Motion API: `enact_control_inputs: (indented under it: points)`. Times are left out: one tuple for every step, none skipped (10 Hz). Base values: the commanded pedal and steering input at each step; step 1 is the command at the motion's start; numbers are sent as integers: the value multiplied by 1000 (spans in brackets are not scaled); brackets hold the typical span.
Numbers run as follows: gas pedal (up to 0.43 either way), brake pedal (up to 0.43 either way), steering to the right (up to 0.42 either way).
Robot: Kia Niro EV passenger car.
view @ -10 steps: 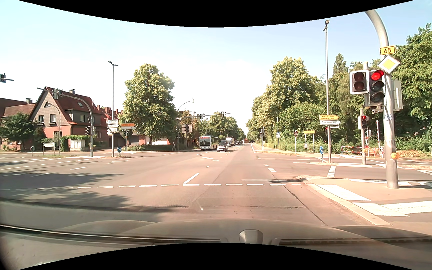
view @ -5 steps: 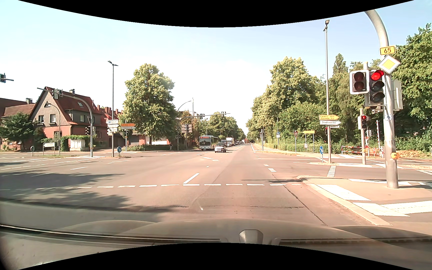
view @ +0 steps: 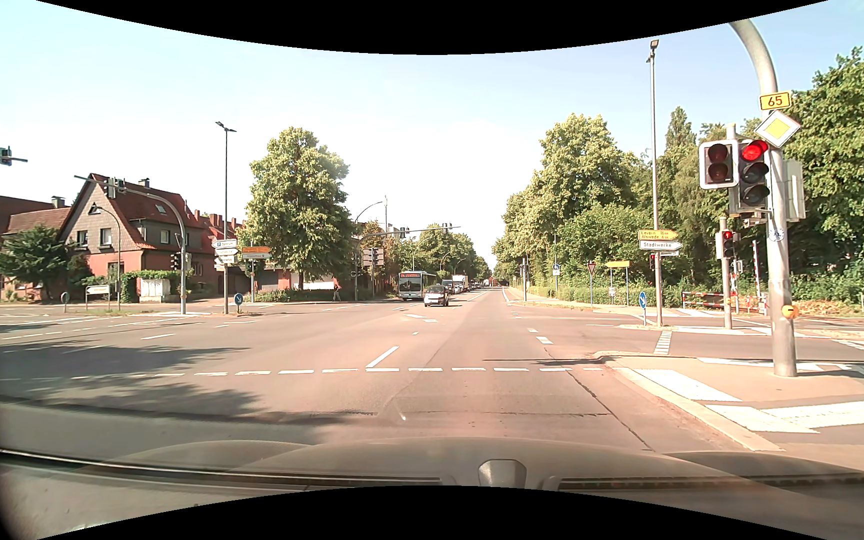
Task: Follow the waypoints while adhering to traffic rules and regulations
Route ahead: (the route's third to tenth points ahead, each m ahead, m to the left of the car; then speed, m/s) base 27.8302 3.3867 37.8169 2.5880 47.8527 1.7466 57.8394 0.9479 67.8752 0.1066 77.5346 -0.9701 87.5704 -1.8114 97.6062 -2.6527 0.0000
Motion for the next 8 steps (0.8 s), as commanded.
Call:
enact_control_inputs:
  points:
    - [0, 280, 16]
    - [0, 280, 16]
    - [0, 280, 16]
    - [0, 280, 16]
    - [0, 280, 16]
    - [0, 280, 16]
    - [0, 280, 16]
    - [0, 280, 16]
